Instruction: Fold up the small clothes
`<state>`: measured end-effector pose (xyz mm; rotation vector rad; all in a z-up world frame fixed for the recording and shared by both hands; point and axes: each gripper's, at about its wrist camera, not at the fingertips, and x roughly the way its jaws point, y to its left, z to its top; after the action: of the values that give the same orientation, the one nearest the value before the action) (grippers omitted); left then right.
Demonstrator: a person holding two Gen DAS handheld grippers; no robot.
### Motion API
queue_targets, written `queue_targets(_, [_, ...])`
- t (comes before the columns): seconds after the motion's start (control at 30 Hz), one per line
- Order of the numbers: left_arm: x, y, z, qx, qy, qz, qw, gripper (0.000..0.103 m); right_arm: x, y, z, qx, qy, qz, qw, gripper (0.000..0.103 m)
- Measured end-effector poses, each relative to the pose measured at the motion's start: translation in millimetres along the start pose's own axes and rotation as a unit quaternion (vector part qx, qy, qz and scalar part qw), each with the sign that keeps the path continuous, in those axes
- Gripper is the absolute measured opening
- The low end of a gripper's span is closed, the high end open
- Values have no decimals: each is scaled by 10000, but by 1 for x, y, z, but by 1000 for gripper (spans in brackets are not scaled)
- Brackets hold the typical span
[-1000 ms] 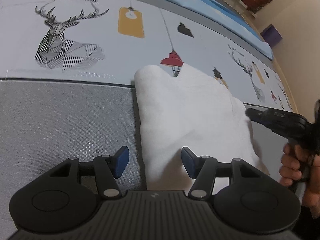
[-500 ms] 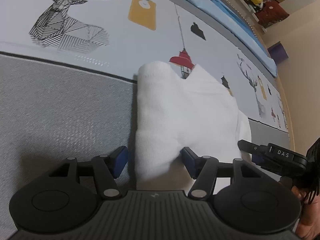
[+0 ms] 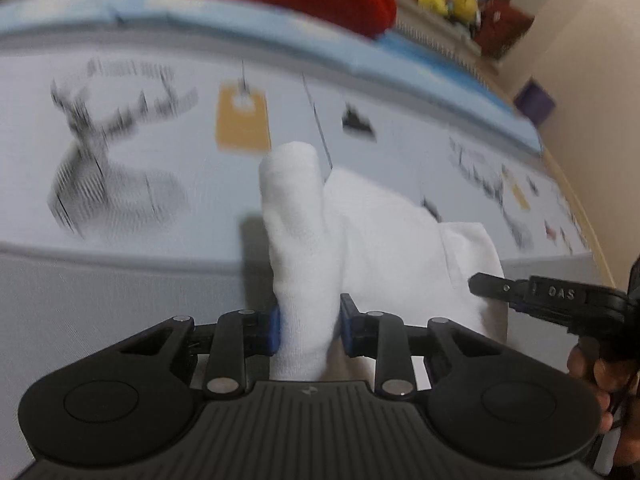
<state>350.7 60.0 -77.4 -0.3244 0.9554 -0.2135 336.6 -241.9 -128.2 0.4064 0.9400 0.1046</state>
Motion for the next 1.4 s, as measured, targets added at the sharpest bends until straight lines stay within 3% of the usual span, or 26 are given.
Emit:
queue_targets(0.07, [-18,6,14,-85,-375,-85,9992,35,-13,15,7,-179,-492,200,9984,18])
queue_targets(0.13, [-40,18,26,-302,-883,-47,9956,49,-26,27,15,-322,-1022,221,9940,26])
queue_targets(0.17, [-48,24,29,-368,-1065,-21,9936,65,-31,30,17,-368,-1214,125,9918,38])
queue_targets(0.2, [-53,31,33,-447,-1155,-5,9923,72,-32,29,20,-399,-1261,2,9912,43])
queue_targets(0.3, [-52,57,34,-955,-787,15,9923,72,-23,15,21,-140,-746,-18,9971,45])
queue_targets(0.37, [-41,66,26,-1199,-304,24,9923,71,-15,10,16,0,-227,76,9997,45])
queue_targets(0.47, [-24,64,12,-1110,246,215,9933,71,-4,8,5,41,507,46,9987,45])
queue_targets(0.57, [-16,58,-2,-951,463,328,9939,71,-3,14,-9,-138,858,-180,9960,45])
queue_targets(0.7, [-10,52,-12,-865,566,388,9939,71,-13,16,-24,-203,989,-166,9947,42])
queue_targets(0.8, [-12,48,-20,-787,617,406,9942,71,-22,13,-30,-276,1084,-82,9937,18])
queue_targets(0.83, [-13,47,-21,-770,631,408,9942,71,-24,13,-31,-285,1115,-2,9934,5])
queue_targets(0.9, [-11,47,-21,-763,663,387,9941,71,-31,15,-29,-269,1022,163,9943,4])
queue_targets(1.03, [-12,45,-21,-792,688,229,9942,71,-57,0,-18,328,800,783,9932,3])
queue_targets(1.17, [-6,47,-25,-863,941,83,9918,71,-33,-13,-34,210,1575,15,9873,3])
queue_targets(1.23, [1,50,-31,-888,1243,101,9882,71,-26,-8,-38,-8,1641,-94,9864,4])
queue_targets(1.27, [4,50,-34,-865,1368,122,9867,71,-26,-4,-38,-129,1603,-116,9869,4])
queue_targets(1.33, [9,50,-39,-739,1495,226,9857,50,-23,1,-41,-285,1595,-201,9866,4])
queue_targets(1.37, [9,49,-41,-644,1505,246,9862,26,-21,1,-42,-291,1601,-237,9864,4])
queue_targets(1.4, [8,48,-42,-552,1508,203,9868,20,-20,1,-43,-290,1601,-294,9862,4])
